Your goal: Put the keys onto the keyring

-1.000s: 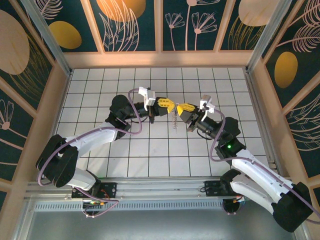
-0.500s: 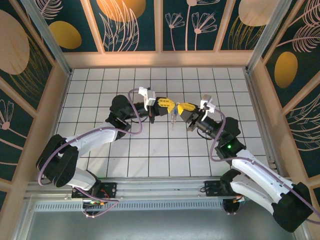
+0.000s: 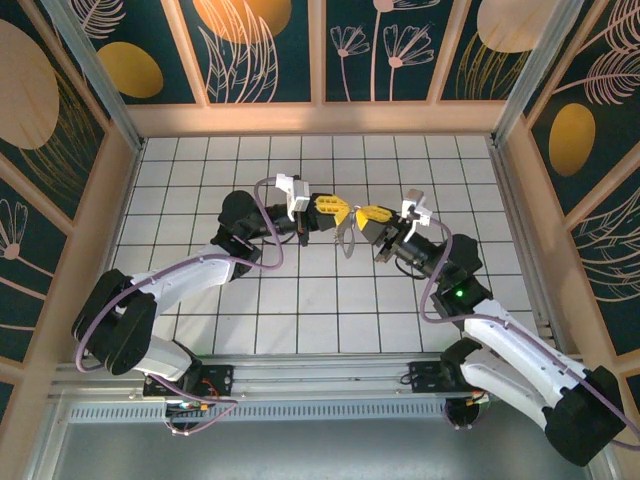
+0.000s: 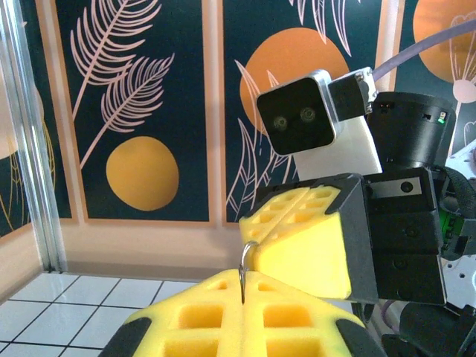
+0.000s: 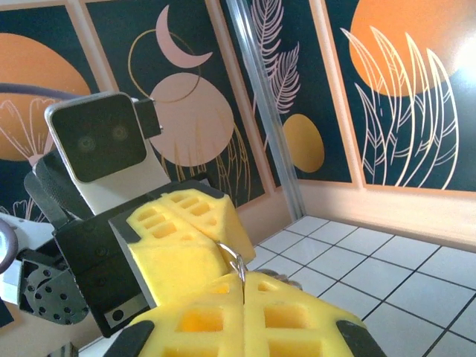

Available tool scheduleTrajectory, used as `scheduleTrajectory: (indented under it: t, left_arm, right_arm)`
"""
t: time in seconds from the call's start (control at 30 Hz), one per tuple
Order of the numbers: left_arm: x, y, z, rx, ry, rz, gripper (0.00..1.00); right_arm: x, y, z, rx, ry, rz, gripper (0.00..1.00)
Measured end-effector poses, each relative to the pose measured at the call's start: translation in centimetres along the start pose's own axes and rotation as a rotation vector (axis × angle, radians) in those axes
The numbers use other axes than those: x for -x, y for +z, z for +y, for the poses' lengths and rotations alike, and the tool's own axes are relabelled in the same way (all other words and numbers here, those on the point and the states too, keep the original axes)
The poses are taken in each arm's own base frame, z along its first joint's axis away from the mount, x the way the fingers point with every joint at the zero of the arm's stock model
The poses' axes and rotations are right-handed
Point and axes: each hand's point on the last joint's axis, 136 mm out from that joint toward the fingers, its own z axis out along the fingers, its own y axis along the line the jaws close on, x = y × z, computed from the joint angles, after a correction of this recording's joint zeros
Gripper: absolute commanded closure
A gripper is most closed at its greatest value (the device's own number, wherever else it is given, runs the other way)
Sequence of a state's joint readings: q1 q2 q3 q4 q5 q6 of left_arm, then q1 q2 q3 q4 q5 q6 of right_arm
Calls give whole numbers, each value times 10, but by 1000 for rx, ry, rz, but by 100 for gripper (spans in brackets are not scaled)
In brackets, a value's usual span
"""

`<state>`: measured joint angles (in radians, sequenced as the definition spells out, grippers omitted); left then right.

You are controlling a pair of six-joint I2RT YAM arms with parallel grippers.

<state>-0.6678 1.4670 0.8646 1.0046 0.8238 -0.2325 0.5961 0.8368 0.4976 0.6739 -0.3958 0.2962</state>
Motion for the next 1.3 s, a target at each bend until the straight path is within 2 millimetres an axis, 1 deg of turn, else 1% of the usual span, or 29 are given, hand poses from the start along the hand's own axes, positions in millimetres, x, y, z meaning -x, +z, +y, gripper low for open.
scheduleTrajectory:
  t: [0.13,0.53,0.7,1.1,1.13,1.17,1.23,1.27,1.3]
  left_arm:
    - [4,-1,-1,-1,11,-10,100]
    - [5,-1,-3,-4,14,-17,100]
    - [5,-1,-5,-8,14,-20,100]
    - [4,0,-6,-12,11,-19,100]
    - [4,0,-6,-12,11,-19,100]
    - [4,0,-6,-12,10,-18,100]
    - [4,0,-6,-14,7,-18,100]
    - [6,0,-7,-16,12,-25,100]
    - [8,-1,-8,-18,19,-32,100]
  right_arm:
    - [-7,2,1,17,10,24,100]
    - [-7,0,2,49,44,40,100]
    - [-6,-4,-1,66,65,42,100]
    - [-12,-6,1,120,90,69,100]
    - [-14,-5,2,127,92,76,98]
    - [-16,-5,2,131,95,84,89]
    - [-18,-4,1,134,99,93,78]
    - [-21,-4,-1,127,105,105,75]
    - [-23,-4,-4,116,111,114,75]
